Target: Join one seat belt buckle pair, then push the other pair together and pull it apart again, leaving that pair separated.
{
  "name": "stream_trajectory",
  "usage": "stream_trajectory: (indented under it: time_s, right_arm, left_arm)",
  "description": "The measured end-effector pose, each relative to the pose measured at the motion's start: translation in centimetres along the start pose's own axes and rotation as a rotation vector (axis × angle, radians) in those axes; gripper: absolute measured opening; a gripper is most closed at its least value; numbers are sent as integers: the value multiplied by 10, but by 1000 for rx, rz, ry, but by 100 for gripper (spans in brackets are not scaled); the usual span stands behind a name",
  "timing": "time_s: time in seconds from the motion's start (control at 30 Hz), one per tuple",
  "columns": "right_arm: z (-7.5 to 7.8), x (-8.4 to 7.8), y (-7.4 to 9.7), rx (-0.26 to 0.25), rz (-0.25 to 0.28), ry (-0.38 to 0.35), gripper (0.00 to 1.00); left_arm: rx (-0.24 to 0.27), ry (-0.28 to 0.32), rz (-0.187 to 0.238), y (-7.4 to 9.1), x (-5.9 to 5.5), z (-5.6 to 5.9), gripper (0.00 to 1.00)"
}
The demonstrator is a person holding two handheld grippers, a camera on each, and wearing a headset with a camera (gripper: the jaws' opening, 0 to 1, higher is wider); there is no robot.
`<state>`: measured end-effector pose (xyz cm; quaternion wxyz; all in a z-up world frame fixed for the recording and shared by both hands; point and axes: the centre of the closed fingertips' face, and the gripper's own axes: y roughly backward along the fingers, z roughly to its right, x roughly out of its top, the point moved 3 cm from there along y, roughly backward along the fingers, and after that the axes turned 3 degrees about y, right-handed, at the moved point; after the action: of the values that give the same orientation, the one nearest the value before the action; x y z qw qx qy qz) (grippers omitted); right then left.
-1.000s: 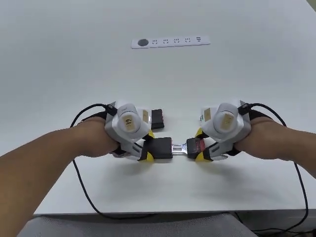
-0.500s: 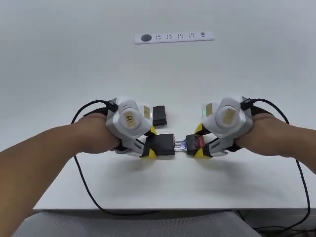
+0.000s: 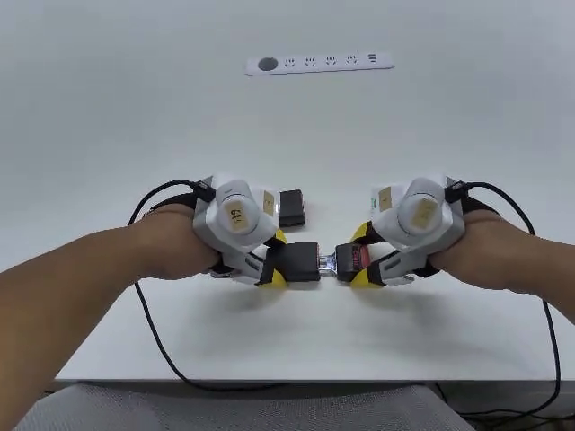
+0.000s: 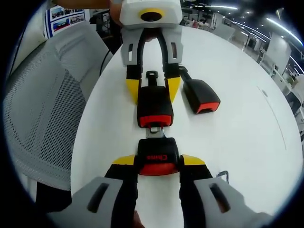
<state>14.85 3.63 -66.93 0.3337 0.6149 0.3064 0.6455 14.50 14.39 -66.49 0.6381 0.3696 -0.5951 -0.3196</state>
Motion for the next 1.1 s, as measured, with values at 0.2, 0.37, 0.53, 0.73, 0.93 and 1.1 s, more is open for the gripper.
stream_trajectory:
  time_s: [0.2, 0.37, 0.53, 0.73, 0.93, 1.1]
  right_arm:
    - [1, 4, -3, 0, -1, 15, 32]
    - [1, 5, -3, 5, -9, 24, 32]
    - [1, 6, -2, 6, -13, 32, 32]
    - [-1, 12, -5, 4, -7, 33, 32]
    - [-2, 16, -8, -3, -4, 31, 32]
    - [-5, 17, -5, -3, -20, 30, 32]
  left_arm:
    - [3, 8, 17, 0, -1, 0, 32]
    - [-6, 1, 6, 0, 0, -1, 31]
    - [-2, -1, 4, 0, -1, -2, 31]
    - [-7, -3, 0, 0, 0, -2, 31]
    - [-7, -7, -4, 0, 0, -1, 31]
    - [2, -2, -2, -2, 0, 0, 31]
